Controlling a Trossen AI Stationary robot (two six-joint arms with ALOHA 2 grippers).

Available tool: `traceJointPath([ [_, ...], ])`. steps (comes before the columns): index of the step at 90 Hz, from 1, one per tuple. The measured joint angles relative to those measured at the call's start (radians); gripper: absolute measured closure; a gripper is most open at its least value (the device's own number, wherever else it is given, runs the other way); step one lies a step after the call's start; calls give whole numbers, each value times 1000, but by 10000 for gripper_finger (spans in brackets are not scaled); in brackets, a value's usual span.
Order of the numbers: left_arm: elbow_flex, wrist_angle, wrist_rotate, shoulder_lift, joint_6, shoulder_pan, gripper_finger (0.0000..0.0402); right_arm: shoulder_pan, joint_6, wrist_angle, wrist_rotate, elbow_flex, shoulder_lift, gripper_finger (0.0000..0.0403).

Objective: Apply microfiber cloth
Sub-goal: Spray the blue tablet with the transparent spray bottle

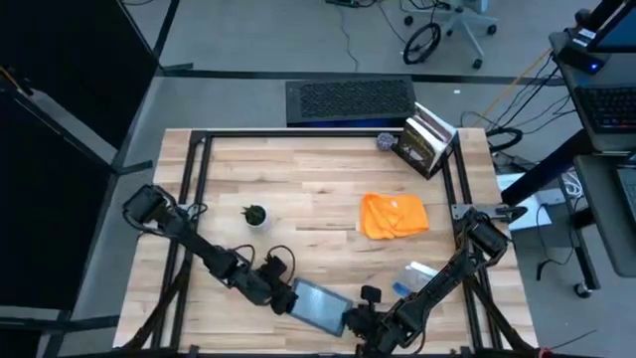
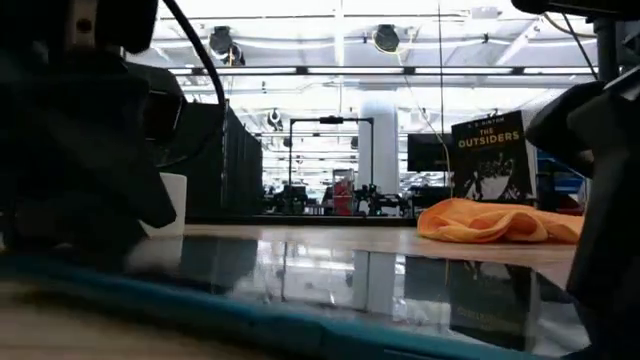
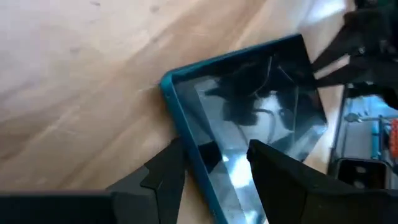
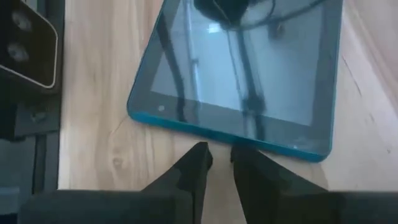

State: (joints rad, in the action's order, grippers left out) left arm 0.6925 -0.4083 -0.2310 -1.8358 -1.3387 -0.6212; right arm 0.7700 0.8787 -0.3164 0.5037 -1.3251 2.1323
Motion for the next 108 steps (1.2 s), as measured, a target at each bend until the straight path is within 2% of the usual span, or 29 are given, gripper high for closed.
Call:
traceJointPath([
  [18, -1, -156, 26, -8, 12, -1, 240, -1, -3, 13, 67, 0, 5, 339],
  [37, -3, -165, 19, -8, 32, -1, 248, -4, -3, 36, 117, 2, 8, 339],
  [45, -5, -166, 17, -8, 55, -2, 280, -5, -7, 41, 129, 4, 8, 339],
  [59, -1, -192, 26, -6, 128, -7, 376, -11, -23, 42, 131, 4, 3, 339],
  [64, -2, -190, 19, 3, 155, -10, 387, -12, -46, 36, 114, 6, -11, 339],
  [74, -4, -174, 2, 25, 220, -11, 384, -17, -95, 7, 63, 8, -62, 339],
  [89, -8, -135, -27, 94, 373, -10, 393, -12, -112, -35, 81, -5, -194, 332],
  [108, -8, -54, -86, 184, 488, -15, 395, -18, -310, -48, 98, -3, -405, 272],
])
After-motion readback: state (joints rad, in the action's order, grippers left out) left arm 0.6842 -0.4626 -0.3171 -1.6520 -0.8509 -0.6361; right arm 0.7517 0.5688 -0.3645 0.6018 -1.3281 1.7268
